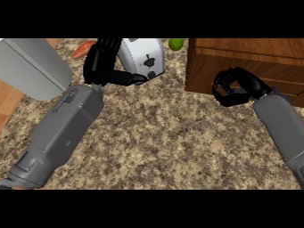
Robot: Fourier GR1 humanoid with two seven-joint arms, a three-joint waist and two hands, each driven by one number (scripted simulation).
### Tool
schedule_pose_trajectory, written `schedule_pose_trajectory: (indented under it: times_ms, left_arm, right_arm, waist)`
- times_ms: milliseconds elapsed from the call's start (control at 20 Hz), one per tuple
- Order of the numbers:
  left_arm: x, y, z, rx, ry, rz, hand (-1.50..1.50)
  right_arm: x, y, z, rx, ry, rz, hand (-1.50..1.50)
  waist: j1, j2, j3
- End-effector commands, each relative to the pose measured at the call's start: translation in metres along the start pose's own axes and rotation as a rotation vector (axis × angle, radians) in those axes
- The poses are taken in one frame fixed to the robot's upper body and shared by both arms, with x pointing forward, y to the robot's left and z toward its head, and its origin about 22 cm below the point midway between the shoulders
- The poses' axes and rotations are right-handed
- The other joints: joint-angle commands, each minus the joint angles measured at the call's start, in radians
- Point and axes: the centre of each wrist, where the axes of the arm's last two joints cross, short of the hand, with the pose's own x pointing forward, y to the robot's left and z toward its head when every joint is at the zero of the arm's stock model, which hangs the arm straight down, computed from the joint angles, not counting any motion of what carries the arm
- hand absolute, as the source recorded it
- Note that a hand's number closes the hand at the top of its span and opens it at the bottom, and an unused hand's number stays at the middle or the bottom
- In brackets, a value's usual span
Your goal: Pick up the cup, place it into the drawer and close the drawer
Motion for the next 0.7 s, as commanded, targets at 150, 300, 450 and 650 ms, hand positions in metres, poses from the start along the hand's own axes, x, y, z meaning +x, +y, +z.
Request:
schedule_pose_trajectory:
  times_ms: [150, 300, 450, 650]
  left_arm:
    - [0.000, 0.008, 0.007, -0.028, 0.014, 0.015, -1.50]
    - [0.002, 0.007, 0.007, -0.046, 0.008, 0.022, -1.50]
    - [0.000, 0.014, 0.011, -0.041, 0.003, 0.021, -1.50]
    - [-0.004, 0.016, 0.017, -0.042, 0.013, 0.040, -1.50]
  right_arm:
    - [0.041, -0.086, 0.002, -0.236, -0.010, 0.069, 1.50]
    - [0.046, -0.097, 0.006, -0.224, -0.011, 0.061, 1.50]
    - [0.045, -0.099, 0.010, -0.231, -0.032, 0.030, 1.50]
    - [0.045, -0.104, 0.015, -0.229, -0.039, 0.025, 1.50]
  waist:
    - [0.051, 0.024, -0.006]
    - [0.060, 0.021, -0.007]
    - [0.068, 0.028, -0.007]
    - [0.067, 0.026, -0.008]
